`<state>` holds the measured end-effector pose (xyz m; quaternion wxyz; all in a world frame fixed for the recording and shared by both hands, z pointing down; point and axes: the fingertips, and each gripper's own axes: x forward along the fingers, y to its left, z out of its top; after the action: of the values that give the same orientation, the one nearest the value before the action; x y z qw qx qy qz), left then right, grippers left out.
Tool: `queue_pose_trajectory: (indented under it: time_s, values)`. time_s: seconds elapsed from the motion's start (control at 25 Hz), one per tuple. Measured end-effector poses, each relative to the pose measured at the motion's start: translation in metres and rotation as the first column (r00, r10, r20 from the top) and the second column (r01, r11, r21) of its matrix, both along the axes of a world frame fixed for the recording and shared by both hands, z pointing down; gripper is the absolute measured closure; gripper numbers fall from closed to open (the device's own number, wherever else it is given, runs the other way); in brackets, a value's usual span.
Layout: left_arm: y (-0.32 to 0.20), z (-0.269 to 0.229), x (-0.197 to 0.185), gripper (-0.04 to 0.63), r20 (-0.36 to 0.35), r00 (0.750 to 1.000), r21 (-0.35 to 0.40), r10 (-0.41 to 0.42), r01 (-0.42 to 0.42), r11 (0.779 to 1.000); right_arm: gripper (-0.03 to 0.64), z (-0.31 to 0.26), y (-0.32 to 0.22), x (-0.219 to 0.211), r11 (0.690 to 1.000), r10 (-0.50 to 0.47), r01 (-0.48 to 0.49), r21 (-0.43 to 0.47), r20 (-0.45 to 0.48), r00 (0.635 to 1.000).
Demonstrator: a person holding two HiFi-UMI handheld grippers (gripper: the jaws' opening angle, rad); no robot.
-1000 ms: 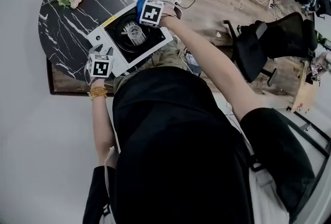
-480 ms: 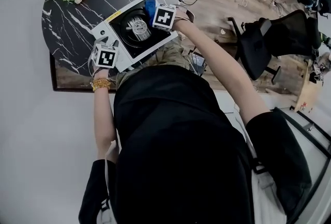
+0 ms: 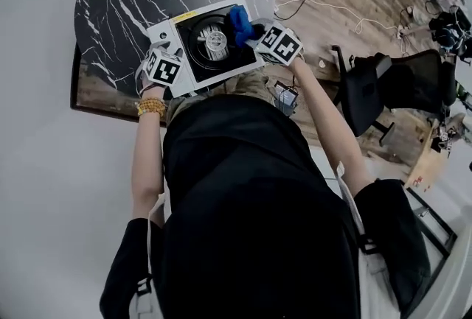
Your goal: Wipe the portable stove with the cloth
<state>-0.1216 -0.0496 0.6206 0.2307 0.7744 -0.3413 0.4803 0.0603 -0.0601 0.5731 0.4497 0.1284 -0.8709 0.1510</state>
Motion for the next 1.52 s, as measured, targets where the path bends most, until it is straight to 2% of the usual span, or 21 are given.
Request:
queue_pose_trajectory:
  time_s: [0.08, 0.16, 0.24, 0.36, 0.44, 0.52, 0.68, 0.84, 0.96, 1.04, 1.08, 1.16, 1.2, 1.24, 1.28, 1.32, 1.36, 1.4, 1.44, 1.48, 1.52]
  values:
    - [-0.003, -0.001, -0.001, 0.440, -0.006, 1.000, 0.003, 0.006, -0.006, 1.000, 0.572, -0.023, 0.030, -0.007, 0.995, -0.098, 0.098, 0.019, 0.035, 0.995]
    - [-0.002, -0.001, -0.004, 0.448, -0.016, 1.000, 0.003, 0.002, -0.002, 1.000, 0.572, -0.015, 0.071, -0.007, 0.968, -0.251, 0.251, -0.005, -0.058, 0.966]
    - [-0.002, -0.001, -0.006, 0.462, -0.029, 1.000, 0.006, 0.000, 0.000, 1.000, 0.572, 0.015, 0.099, 0.000, 0.936, -0.351, 0.346, -0.056, -0.185, 0.918]
    - [-0.006, -0.001, -0.006, 0.466, -0.044, 0.999, 0.019, 0.009, -0.008, 1.000, 0.572, 0.054, 0.107, 0.000, 0.930, -0.366, 0.356, -0.089, -0.279, 0.888]
    - [-0.006, -0.002, -0.004, 0.466, -0.037, 0.999, 0.018, 0.022, -0.021, 1.000, 0.572, 0.062, 0.106, -0.006, 0.930, -0.364, 0.362, -0.068, -0.330, 0.871]
    - [-0.003, 0.000, -0.004, 0.466, -0.029, 0.999, 0.014, 0.033, -0.033, 0.999, 0.572, 0.067, 0.109, -0.014, 0.915, -0.387, 0.400, -0.044, -0.375, 0.842]
    - [-0.002, 0.003, -0.003, 0.466, -0.031, 0.998, 0.021, 0.049, -0.048, 0.999, 0.572, 0.066, 0.113, -0.047, 0.907, -0.410, 0.419, -0.041, -0.310, 0.858]
    - [-0.003, 0.003, -0.001, 0.466, -0.042, 0.998, 0.030, 0.037, -0.036, 0.999, 0.572, 0.066, 0.119, -0.084, 0.862, -0.491, 0.505, -0.036, -0.310, 0.815]
    - [-0.002, 0.002, -0.002, 0.466, -0.045, 0.999, 0.039, 0.021, -0.019, 0.999, 0.572, 0.065, 0.120, -0.100, 0.851, -0.508, 0.524, -0.033, -0.306, 0.805]
    - [-0.003, 0.001, -0.002, 0.466, -0.052, 0.998, 0.046, 0.018, -0.016, 0.999, 0.572, 0.065, 0.119, -0.101, 0.855, -0.501, 0.518, -0.024, -0.293, 0.814]
    - [-0.002, 0.002, -0.002, 0.466, -0.062, 0.998, 0.046, 0.022, -0.019, 0.999, 0.572, 0.063, 0.119, -0.099, 0.868, -0.483, 0.497, -0.015, -0.267, 0.834]
    - [0.005, 0.001, 0.000, 0.465, -0.131, 0.991, 0.022, 0.011, -0.008, 1.000, 0.572, 0.047, 0.116, -0.096, 0.916, -0.393, 0.400, 0.016, -0.155, 0.906]
    - [0.009, -0.004, 0.001, 0.463, -0.210, 0.978, 0.000, -0.016, 0.016, 1.000, 0.572, 0.031, 0.111, -0.096, 0.941, -0.330, 0.334, 0.055, -0.071, 0.941]
    - [0.014, -0.017, 0.003, 0.459, -0.320, 0.946, -0.022, -0.056, 0.052, 0.998, 0.572, 0.009, 0.105, -0.096, 0.956, -0.274, 0.269, 0.119, 0.022, 0.962]
    - [0.018, -0.036, 0.006, 0.459, -0.456, 0.884, -0.049, -0.101, 0.089, 0.995, 0.572, -0.014, 0.098, -0.096, 0.956, -0.237, 0.212, 0.201, 0.112, 0.965]
    - [0.023, -0.059, 0.011, 0.457, -0.597, 0.789, -0.088, -0.141, 0.111, 0.990, 0.571, -0.036, 0.093, -0.094, 0.944, -0.221, 0.163, 0.287, 0.182, 0.958]
    - [0.029, -0.083, 0.019, 0.447, -0.719, 0.674, -0.134, -0.170, 0.105, 0.985, 0.571, -0.056, 0.089, -0.091, 0.923, -0.215, 0.124, 0.363, 0.224, 0.951]
    - [0.038, -0.105, 0.028, 0.423, -0.809, 0.558, -0.175, -0.184, 0.071, 0.982, 0.571, -0.071, 0.087, -0.089, 0.901, -0.216, 0.098, 0.422, 0.242, 0.946]
    - [0.047, -0.122, 0.038, 0.400, -0.870, 0.457, -0.199, -0.185, 0.017, 0.980, 0.571, -0.083, 0.086, -0.089, 0.884, -0.224, 0.088, 0.459, 0.250, 0.942]
    - [0.056, -0.136, 0.049, 0.374, -0.909, 0.378, -0.207, -0.177, -0.040, 0.977, 0.571, -0.092, 0.088, -0.093, 0.873, -0.237, 0.091, 0.479, 0.253, 0.938]
    - [0.064, -0.145, 0.058, 0.354, -0.932, 0.320, -0.209, -0.169, -0.093, 0.974, 0.571, -0.100, 0.091, -0.100, 0.868, -0.255, 0.104, 0.486, 0.256, 0.932]
